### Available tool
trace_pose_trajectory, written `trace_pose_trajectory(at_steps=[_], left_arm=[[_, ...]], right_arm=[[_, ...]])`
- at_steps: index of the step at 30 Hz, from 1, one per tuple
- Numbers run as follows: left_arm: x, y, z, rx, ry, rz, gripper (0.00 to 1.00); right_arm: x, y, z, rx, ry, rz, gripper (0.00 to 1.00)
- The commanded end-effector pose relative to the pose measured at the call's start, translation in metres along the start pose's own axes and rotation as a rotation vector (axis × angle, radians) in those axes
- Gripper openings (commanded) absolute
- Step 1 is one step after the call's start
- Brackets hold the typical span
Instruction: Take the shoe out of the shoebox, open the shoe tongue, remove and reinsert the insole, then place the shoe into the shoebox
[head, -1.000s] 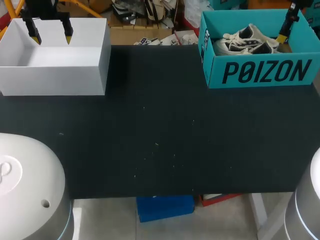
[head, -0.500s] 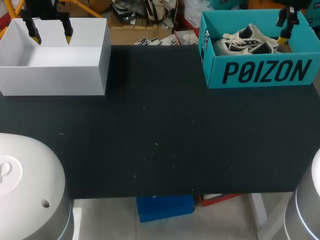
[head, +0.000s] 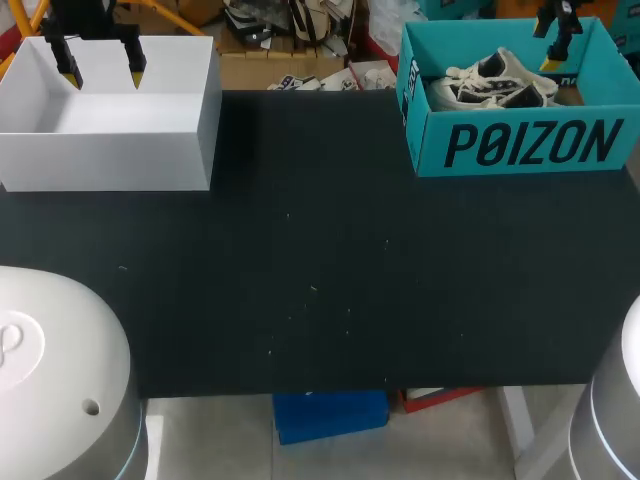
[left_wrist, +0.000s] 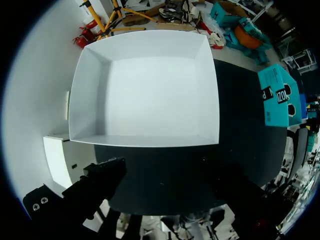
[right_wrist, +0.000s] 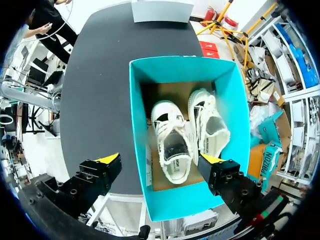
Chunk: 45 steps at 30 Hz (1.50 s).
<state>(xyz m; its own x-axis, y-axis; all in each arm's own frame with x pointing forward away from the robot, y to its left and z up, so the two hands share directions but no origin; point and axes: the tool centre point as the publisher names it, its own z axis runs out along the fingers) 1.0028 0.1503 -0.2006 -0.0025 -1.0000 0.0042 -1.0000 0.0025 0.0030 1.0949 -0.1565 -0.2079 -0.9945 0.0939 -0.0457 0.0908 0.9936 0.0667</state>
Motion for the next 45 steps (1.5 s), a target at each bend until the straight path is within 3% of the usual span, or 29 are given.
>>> trace_pose_trajectory(at_steps=[1, 10, 20, 45], left_arm=[[0.000, 0.000, -0.001, -0.002, -0.003, -0.002, 1.00], [0.000, 0.000, -0.001, -0.002, -0.003, -0.002, 1.00], [0.000, 0.000, -0.001, -0.002, -0.003, -0.002, 1.00], [0.000, 0.000, -0.001, -0.002, -0.003, -0.002, 1.00]], right_arm=[[-0.032, 0.009, 0.017, 0.014, 0.056, -0.029, 1.00], [-0.064, 0.019, 0.050, -0.001, 0.067, -0.081, 1.00], [-0.082, 0.003, 0.081, -0.008, 0.072, -0.080, 1.00], [-0.085, -0.014, 0.153, -0.056, 0.084, -0.020, 1.00]])
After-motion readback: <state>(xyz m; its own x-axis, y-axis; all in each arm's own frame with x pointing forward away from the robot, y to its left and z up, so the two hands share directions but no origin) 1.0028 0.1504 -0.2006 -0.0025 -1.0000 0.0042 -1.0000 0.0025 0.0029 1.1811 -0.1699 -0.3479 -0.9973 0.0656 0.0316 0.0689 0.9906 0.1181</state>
